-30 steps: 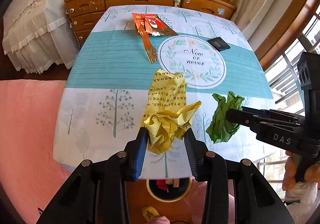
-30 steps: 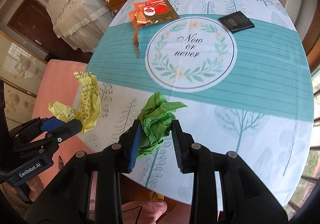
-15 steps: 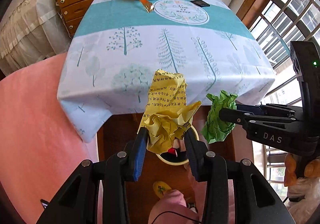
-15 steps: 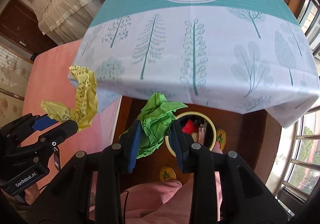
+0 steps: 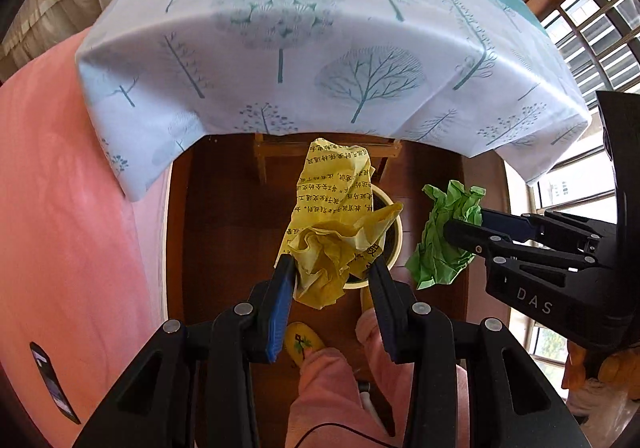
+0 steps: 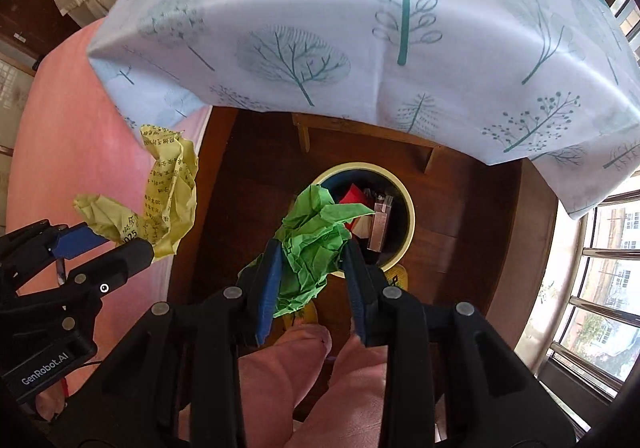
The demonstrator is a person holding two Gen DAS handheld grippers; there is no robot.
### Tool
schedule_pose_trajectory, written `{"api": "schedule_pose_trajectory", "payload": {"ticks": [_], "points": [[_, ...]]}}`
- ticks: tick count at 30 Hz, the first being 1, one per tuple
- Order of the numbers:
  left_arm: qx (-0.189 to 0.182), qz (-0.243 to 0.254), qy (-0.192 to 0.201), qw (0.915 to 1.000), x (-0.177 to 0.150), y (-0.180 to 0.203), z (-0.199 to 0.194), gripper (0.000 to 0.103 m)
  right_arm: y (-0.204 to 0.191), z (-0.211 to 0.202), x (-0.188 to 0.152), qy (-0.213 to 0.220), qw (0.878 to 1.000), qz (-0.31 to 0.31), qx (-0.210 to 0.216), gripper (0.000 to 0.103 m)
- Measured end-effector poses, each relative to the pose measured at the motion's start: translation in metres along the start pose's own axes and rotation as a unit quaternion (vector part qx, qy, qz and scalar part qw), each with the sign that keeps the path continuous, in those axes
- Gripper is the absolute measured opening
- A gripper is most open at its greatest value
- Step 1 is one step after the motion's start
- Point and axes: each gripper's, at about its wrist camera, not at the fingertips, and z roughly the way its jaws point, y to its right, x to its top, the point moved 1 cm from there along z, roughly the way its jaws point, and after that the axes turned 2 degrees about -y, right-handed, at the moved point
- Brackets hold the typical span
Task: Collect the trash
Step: 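Carry the yellow paper in the left tool while the right tool carries green paper over the bin, then open both tools over the bin to drop the yellow and green papers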
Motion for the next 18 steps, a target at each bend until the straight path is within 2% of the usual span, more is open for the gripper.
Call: {"api": "schedule_pose_trajectory", "payload": {"ticks": [7, 18], "points": [[-0.001, -0.033, -0.024, 0.9992, -0.007, -0.007, 0.073, 0.038, 0.011, 0.065, -0.010, -0.018, 0.999, -0.018, -0.020, 0.028], [-0.008, -0.040, -0.049, 0.9980, 0.003, -0.002, 0.186, 0.039, 0.054, 0.150, -0.018, -0.022, 0.999, 0.021, -0.018, 0.028]]}}
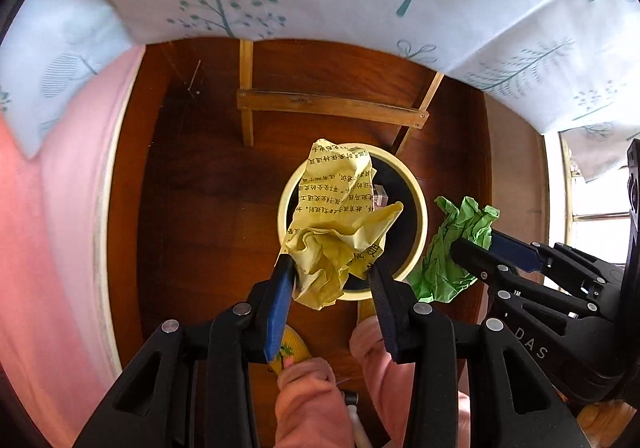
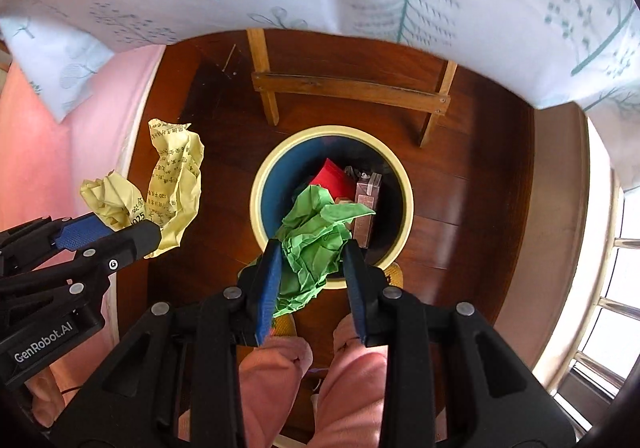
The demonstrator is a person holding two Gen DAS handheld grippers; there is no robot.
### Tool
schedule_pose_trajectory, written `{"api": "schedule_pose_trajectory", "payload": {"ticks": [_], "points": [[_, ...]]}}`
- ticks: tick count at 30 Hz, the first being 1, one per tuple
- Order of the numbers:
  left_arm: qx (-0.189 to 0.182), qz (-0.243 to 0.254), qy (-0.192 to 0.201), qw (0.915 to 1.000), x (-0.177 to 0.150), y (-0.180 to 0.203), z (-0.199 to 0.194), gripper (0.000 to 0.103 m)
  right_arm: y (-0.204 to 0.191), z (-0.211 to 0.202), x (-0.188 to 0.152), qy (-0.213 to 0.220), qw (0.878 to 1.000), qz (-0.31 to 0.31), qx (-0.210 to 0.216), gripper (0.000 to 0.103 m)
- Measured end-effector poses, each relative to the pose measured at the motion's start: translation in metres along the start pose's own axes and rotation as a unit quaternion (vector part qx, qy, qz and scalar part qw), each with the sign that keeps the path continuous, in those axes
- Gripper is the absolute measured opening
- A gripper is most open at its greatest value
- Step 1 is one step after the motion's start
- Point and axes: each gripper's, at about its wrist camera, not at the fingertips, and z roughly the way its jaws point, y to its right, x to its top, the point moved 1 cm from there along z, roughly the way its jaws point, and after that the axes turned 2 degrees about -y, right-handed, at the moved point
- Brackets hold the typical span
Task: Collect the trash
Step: 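Open both tools over the bin to drop the yellow and green papers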
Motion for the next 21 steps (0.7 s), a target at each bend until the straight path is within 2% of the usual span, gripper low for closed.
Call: {"api": "schedule_pose_trajectory", "payload": {"ticks": [8, 13, 15, 17, 19, 21], "points": [[-0.017, -0.011, -0.034, 0.9992, 0.013, 0.000, 0.078, 0.041, 0.032, 0.060, 0.000, 0.006, 0.999, 0.039, 0.012, 0.028], [-0.018, -0.005, -0.039, 0.9991, 0.016, 0.006, 0.102, 0.044, 0.047, 0.087, 0.003, 0.001, 0.998, 0.056, 0.020, 0.028], [-0.019, 0.000, -0.035, 0.9992, 0.016, 0.008, 0.105, 0.050, 0.049, 0.094, 0.005, 0.000, 0.998, 0.058, 0.027, 0.031], [-0.023, 0.008, -0.029, 0.9993, 0.017, 0.008, 0.107, 0.074, 0.051, 0.101, 0.008, -0.006, 0.998, 0.059, 0.032, 0.031], [-0.020, 0.009, -0.021, 0.9996, 0.017, 0.004, 0.102, 0.078, 0.050, 0.106, 0.011, -0.014, 0.998, 0.060, 0.034, 0.035], [-0.027, 0.000, -0.022, 0.9994, 0.016, -0.004, 0.093, 0.081, 0.048, 0.107, 0.013, -0.018, 0.997, 0.061, 0.034, 0.051]]}}
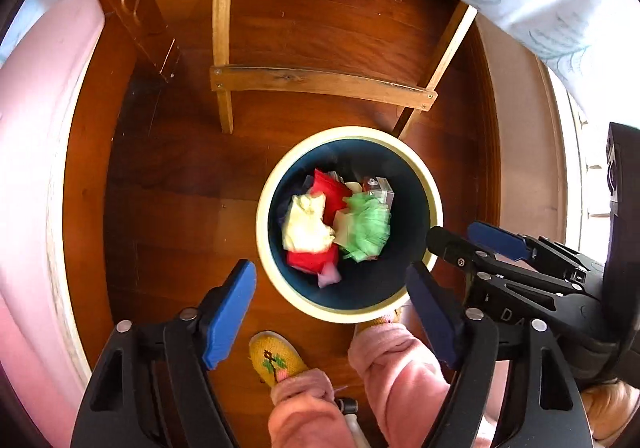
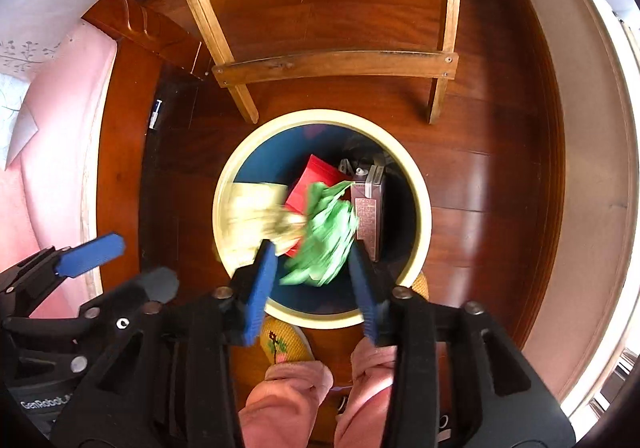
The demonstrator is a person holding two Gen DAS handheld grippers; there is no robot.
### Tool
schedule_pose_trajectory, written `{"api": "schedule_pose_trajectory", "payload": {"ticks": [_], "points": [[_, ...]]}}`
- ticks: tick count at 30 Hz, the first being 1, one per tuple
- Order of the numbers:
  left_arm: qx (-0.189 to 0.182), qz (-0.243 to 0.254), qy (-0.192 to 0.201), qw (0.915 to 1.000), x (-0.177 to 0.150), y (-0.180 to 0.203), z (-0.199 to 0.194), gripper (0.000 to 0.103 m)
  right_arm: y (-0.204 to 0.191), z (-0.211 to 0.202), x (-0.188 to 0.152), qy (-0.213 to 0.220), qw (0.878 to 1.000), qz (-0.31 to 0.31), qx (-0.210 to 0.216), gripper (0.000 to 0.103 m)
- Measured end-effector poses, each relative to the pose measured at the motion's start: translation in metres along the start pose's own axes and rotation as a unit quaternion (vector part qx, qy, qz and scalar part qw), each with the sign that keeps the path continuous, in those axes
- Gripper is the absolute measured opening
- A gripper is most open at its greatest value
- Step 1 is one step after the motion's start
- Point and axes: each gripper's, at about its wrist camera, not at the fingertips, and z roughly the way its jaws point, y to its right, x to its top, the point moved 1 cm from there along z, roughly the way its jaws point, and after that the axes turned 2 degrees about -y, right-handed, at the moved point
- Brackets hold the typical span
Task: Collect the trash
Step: 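Open both tools over the bin to drop the yellow and green papers, then raise both tools from the bin back toward the table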
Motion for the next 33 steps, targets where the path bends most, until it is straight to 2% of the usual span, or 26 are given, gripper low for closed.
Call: {"api": "schedule_pose_trajectory", "payload": {"ticks": [6, 11, 22, 28, 33], "points": [[-0.009, -0.018, 0.024, 0.9995, -0.009, -0.014, -0.046, 0.082, -0.017, -0.019, -0.001, 0.003, 1.000, -0.015, 0.002, 0.053], [-0.016, -0.019, 0.055, 0.9982, -0.024, -0.011, -0.113, 0.082, -0.045, -0.061, -0.009, 0.011, 0.999, -0.040, -0.006, 0.053], [-0.018, 0.007, 0.132, 0.9910, -0.056, 0.014, -0.282, 0.087, -0.106, -0.205, -0.034, 0.044, 0.997, -0.065, -0.003, 0.053], [-0.039, 0.016, 0.162, 0.9859, -0.062, 0.027, -0.365, 0.089, -0.126, -0.288, -0.040, 0.092, 0.993, -0.074, 0.005, 0.053], [-0.019, 0.051, 0.216, 0.9748, -0.062, 0.046, -0.442, 0.092, -0.129, -0.355, -0.040, 0.142, 0.988, -0.053, 0.011, 0.053]]}}
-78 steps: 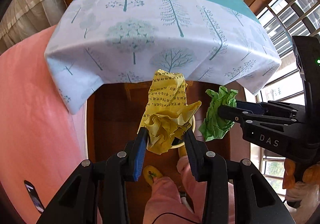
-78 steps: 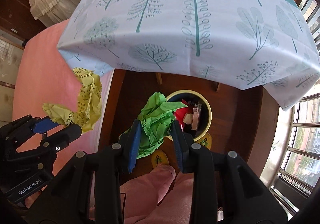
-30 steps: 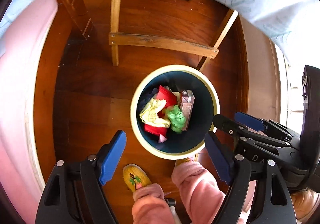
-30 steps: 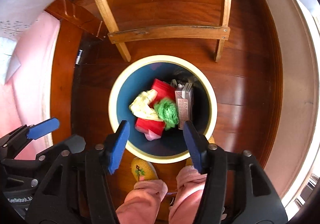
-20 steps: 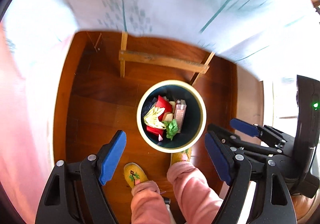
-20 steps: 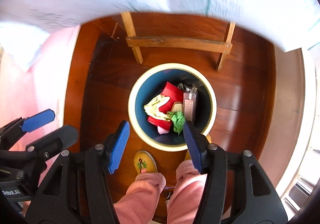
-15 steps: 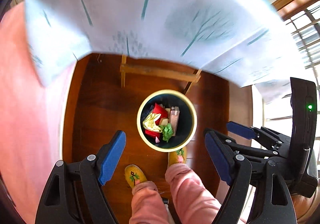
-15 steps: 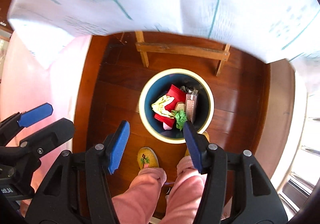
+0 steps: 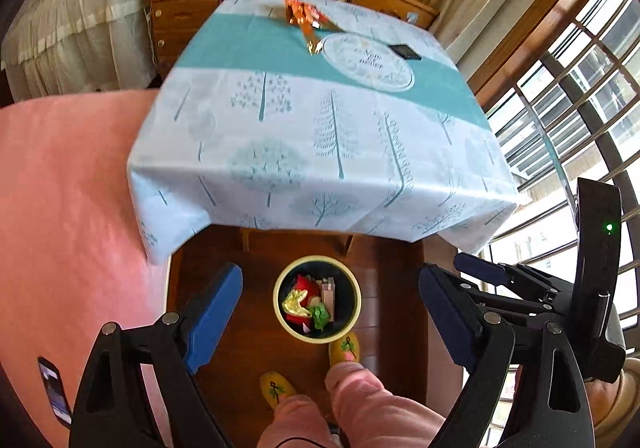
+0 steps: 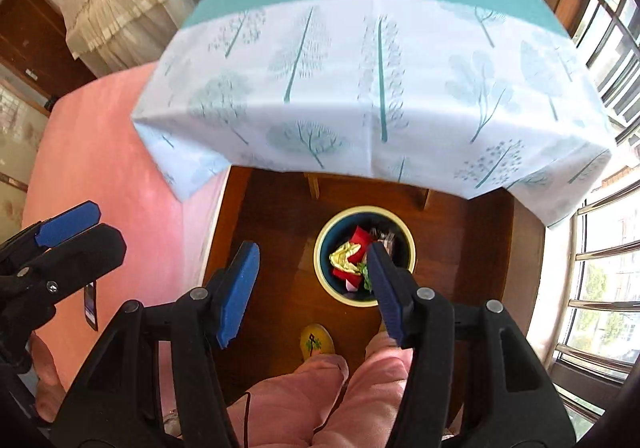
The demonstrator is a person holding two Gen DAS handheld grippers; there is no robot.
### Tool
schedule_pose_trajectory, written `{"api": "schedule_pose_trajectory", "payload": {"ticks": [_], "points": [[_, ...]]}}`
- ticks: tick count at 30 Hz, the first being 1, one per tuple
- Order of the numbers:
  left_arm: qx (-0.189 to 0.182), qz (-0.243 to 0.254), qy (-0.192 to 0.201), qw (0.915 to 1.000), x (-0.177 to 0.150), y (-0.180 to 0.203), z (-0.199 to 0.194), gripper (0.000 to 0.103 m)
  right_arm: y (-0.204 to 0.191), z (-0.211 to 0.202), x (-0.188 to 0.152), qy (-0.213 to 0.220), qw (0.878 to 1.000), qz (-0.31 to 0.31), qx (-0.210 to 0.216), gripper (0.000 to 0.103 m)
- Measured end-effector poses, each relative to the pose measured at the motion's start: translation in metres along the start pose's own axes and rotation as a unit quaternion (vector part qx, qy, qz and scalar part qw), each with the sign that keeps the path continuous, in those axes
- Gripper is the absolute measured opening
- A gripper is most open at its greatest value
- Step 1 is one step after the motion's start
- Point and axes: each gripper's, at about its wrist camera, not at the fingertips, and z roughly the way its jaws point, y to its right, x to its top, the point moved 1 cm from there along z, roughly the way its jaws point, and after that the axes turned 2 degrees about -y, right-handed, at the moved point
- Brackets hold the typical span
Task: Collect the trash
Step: 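Raise both tools from the bin back toward the table, then grasp the orange heat-pack bags with the left tool while the right tool grasps the black card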
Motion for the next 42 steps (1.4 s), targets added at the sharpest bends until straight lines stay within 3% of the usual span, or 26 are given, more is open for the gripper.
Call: {"api": "schedule_pose_trajectory", "payload": {"ticks": [6, 13, 21, 26, 31, 35, 40, 42], "points": [[0.004, 0.030, 0.059, 0.9978, 0.041, 0.018, -0.062, 0.095, 0.006, -0.071, 0.028, 0.079, 0.996, 0.026, 0.005, 0.053], [0.015, 0.055, 0.080, 0.9951, 0.069, 0.029, -0.085, 0.096, 0.021, -0.111, 0.047, 0.128, 0.990, 0.059, 0.010, 0.053], [0.021, 0.087, 0.082, 0.9926, 0.085, 0.039, -0.076, 0.096, 0.035, -0.119, 0.058, 0.139, 0.987, 0.079, 0.003, 0.053], [0.030, 0.075, 0.081, 0.9934, 0.115, 0.039, -0.052, 0.097, 0.047, -0.109, 0.085, 0.132, 0.988, 0.077, 0.006, 0.053], [0.056, 0.055, 0.081, 0.9937, 0.163, 0.036, -0.016, 0.097, 0.068, -0.090, 0.150, 0.133, 0.989, 0.068, 0.013, 0.057], [0.087, 0.024, 0.071, 0.9934, 0.215, 0.034, 0.024, 0.097, 0.101, -0.064, 0.221, 0.129, 0.989, 0.071, 0.033, 0.058], [0.096, -0.031, 0.047, 0.9938, 0.289, 0.034, 0.084, 0.097, 0.157, -0.019, 0.316, 0.105, 0.990, 0.084, 0.051, 0.059], [0.105, -0.057, 0.042, 0.9920, 0.315, 0.033, 0.109, 0.097, 0.182, 0.002, 0.352, 0.096, 0.990, 0.091, 0.052, 0.068]]}}
